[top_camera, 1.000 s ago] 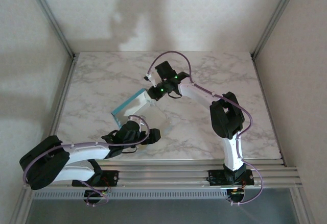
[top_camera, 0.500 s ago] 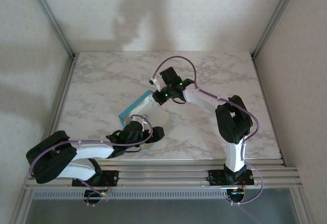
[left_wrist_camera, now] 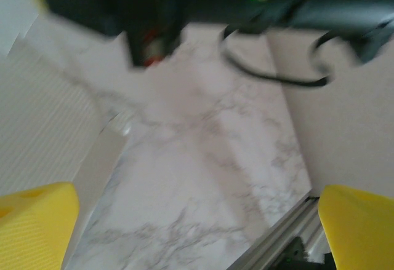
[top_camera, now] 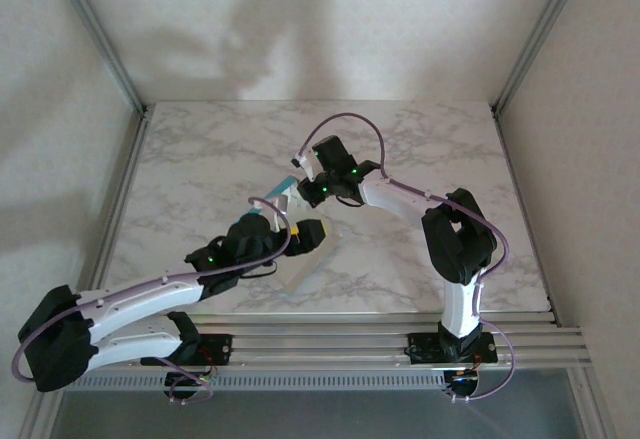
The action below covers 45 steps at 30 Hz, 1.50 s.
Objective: Fold the paper box
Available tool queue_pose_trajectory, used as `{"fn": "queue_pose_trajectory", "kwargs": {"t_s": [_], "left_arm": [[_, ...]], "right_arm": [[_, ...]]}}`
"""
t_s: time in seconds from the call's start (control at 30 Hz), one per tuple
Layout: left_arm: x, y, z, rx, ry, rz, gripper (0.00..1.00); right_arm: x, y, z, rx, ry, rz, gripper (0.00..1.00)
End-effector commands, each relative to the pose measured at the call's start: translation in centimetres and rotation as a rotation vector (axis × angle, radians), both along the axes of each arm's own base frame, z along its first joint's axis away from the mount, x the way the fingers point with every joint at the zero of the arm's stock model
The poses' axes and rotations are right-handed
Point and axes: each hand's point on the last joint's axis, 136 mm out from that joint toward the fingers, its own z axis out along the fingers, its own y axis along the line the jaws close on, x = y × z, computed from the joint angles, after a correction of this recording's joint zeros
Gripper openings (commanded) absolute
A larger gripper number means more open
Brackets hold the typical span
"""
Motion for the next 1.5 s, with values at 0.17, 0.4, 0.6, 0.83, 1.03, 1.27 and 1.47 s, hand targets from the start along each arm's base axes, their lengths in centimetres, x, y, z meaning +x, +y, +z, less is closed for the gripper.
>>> {"fn": "queue_pose_trajectory", "kwargs": {"t_s": [0.17,0.4,0.6,0.83,1.03,1.27,1.47], "left_arm": [[1.7,2.8,4.0,0.114,-0.014,0.012,0.97],[3.2,6.5,4.8,0.133,0.005,0.062,0.88],[5.5,9.2,1.8,0.190,0.078,0.086,0.84],[9.7,11.1,1.2,0.182,0.037,0.113,0.79],[12.6,10.8,-0.4,0.164,0.020,0.041,0.77],[14.7,9.9,-0.5,0.107,-0.077,-0.036,0.80],[16.2,9.7,-1.1,0.071,-0.090,-0.081,0.81]], "right_arm": [[-1.3,-0.4,-1.3,-0.048,0.031,0.012,0.09],[-1.5,-0.4,-1.3,-0.054,0.043,0.019,0.09],[-1.4,-0.3,-1.2,-0.048,0.045,0.015,0.09],[-1.3,0.0,-0.7,-0.034,0.048,0.015,0.10],[-1.3,0.2,-0.3,-0.029,0.048,0.021,0.10],[-1.4,0.6,-0.3,-0.031,0.065,0.039,0.10],[-1.3,0.7,-0.2,-0.033,0.067,0.040,0.10]]}}
